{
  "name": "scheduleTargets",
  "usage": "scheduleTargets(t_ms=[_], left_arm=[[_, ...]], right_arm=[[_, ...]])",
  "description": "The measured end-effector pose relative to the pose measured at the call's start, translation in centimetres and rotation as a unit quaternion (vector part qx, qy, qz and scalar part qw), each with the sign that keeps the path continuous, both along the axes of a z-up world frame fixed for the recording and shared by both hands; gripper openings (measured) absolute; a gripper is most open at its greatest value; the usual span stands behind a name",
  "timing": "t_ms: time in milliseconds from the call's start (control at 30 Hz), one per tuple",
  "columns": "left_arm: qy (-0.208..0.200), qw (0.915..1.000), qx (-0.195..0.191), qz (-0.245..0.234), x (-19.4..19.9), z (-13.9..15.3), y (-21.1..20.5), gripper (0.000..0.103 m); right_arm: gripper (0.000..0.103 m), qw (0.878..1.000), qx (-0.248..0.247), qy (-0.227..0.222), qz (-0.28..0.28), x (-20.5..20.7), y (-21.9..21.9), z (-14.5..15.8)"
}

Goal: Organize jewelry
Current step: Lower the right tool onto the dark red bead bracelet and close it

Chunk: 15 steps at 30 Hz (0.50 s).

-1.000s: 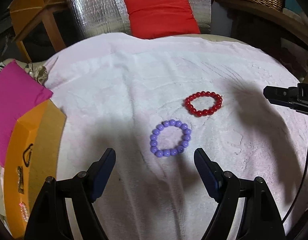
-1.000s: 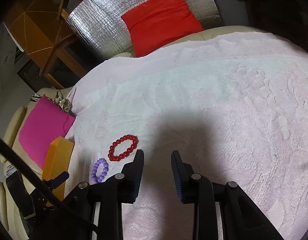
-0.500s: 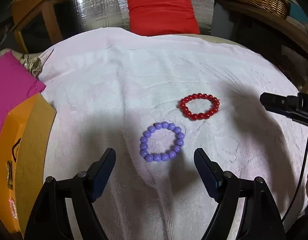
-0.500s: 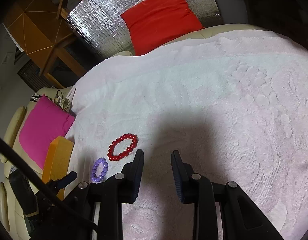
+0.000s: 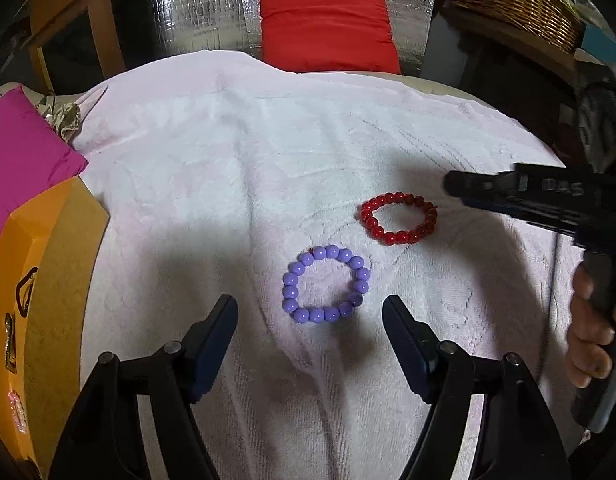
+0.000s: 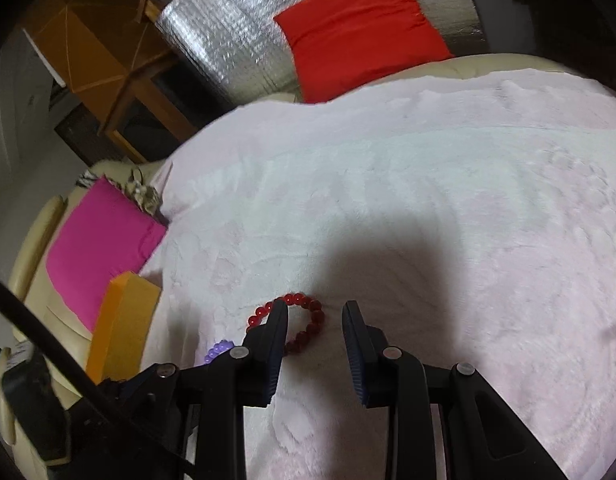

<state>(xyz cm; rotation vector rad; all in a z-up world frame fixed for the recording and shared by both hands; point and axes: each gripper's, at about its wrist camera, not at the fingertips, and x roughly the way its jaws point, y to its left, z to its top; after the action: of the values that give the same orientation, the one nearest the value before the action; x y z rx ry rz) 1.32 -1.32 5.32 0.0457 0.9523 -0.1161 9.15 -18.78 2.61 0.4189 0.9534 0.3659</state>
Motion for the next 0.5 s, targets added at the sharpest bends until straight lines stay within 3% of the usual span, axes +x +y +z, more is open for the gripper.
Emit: scheduleTargets(t_ms=[200,333,400,467,500], left_arm=[[0.005,1.0000,0.002,-0.005,0.1,0.0,0.2,0.075],[0.006,1.0000,0.006,-0.003,0.2,-0.1,0.3,0.075],[0.006,1.0000,0.008,-0.001,0.1,-0.2,0.4,0.075],[0.006,0.9999,0.008,-0.002,0.1,-0.2,0.2,0.075],[0.006,0.9999,0.008,-0.003,0.1,-0.1,0.2,0.075]], right_arm=[[0.031,0.999,-0.031,0.030,-0.007,1.3,1.5,-1.5],[0.032,0.998,-0.065,0.017,0.001,1.1,2.7,-1.3],[0.027,0.996,-0.084,0.008,0.014,0.8,3.5,-1.3],[0.012,0.994,-0.106,-0.005,0.018,0.4,4.0,-1.1],[0.012,0.993,-0.114,-0.011,0.019,0.2,4.2,-1.0]])
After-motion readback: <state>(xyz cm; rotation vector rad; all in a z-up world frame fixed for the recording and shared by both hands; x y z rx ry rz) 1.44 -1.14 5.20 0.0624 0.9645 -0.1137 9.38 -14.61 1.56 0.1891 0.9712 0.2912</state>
